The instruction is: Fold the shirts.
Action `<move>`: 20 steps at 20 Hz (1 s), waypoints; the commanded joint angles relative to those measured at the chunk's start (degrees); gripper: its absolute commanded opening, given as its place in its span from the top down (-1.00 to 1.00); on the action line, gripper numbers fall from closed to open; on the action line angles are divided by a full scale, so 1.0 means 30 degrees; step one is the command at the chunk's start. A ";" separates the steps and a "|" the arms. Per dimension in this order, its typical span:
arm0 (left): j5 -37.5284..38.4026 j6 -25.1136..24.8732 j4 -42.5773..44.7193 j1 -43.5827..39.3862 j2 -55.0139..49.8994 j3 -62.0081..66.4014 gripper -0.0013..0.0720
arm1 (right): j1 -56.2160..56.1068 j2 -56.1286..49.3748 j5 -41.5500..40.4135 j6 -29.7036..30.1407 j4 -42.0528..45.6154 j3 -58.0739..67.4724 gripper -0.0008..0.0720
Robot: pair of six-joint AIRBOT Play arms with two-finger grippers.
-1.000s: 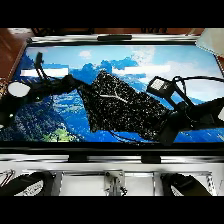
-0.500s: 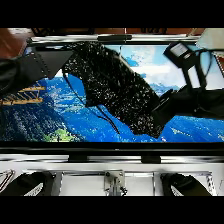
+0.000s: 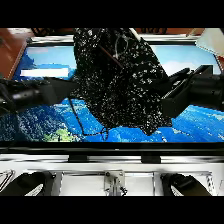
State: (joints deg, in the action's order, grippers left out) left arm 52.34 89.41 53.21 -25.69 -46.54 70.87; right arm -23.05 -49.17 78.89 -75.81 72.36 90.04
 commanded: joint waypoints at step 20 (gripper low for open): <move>-0.6732 -0.4648 0.2827 -0.1086 -0.0306 0.1217 -0.41 | 0.1727 0.0189 0.5013 -0.6929 2.3824 0.5421 0.80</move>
State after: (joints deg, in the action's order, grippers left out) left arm 32.32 75.70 58.81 -29.02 -46.89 74.46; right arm -21.30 -48.71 93.23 -94.13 135.17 105.91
